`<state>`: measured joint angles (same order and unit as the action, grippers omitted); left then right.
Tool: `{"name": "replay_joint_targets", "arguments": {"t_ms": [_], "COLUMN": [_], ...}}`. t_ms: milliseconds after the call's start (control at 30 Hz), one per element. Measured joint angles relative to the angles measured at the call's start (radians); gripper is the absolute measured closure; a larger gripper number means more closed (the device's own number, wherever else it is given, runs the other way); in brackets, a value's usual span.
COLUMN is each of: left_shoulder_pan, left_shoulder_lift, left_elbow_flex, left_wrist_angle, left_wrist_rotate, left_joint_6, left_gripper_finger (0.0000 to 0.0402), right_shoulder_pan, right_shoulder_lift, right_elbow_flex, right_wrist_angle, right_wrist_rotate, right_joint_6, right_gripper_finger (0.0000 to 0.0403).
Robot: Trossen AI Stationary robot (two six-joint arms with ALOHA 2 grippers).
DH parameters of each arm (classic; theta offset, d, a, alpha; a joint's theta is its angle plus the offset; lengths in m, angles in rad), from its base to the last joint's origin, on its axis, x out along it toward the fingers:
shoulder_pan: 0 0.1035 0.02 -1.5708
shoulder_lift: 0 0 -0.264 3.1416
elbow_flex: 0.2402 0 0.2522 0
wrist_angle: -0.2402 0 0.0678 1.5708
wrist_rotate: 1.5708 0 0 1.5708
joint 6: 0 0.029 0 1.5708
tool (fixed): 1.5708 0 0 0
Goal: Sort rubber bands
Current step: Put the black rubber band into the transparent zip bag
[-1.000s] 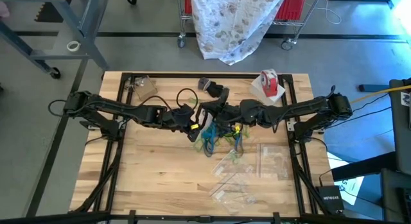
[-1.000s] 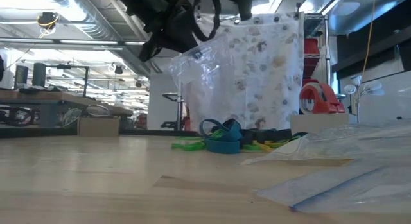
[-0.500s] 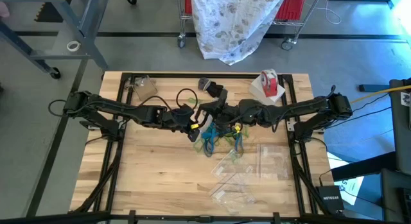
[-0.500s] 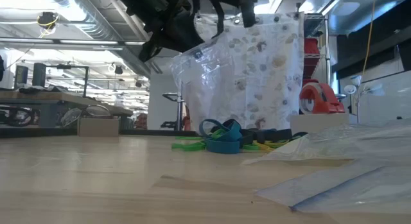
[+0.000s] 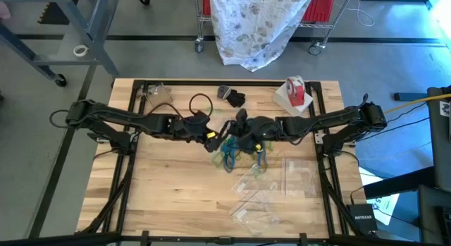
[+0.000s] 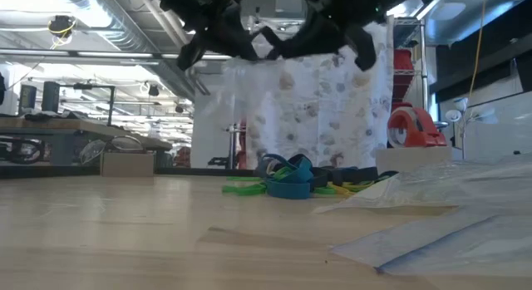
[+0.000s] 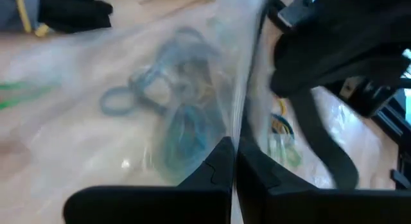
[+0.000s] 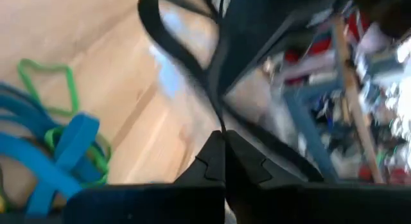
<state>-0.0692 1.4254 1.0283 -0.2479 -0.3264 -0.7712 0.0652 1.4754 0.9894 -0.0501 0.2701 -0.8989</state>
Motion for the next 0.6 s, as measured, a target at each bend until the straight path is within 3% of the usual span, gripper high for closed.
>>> {"name": "replay_joint_targets", "arguments": {"t_ms": [233,400,600], "left_shoulder_pan": [-0.001,-0.001,-0.001], "left_shoulder_lift": [-0.002,0.009,0.007], "left_elbow_flex": [0.0,0.0,0.0], "left_wrist_angle": [0.014,0.015,-0.043], "left_wrist_rotate": [-0.037,-0.037,-0.038], "left_joint_6": [0.005,0.005,0.028], "left_gripper_finger": [0.0401,0.0401,0.0401], "right_shoulder_pan": [-0.007,-0.007,-0.005], "right_shoulder_lift": [0.001,0.001,-0.019], "right_elbow_flex": [0.0,0.0,0.001], "right_wrist_angle": [0.081,0.138,0.003], "right_wrist_rotate": [-0.002,-0.087,-0.062], "right_joint_6": [0.156,0.236,0.451], "right_gripper_finger": [0.0402,0.0402,0.0402]}}
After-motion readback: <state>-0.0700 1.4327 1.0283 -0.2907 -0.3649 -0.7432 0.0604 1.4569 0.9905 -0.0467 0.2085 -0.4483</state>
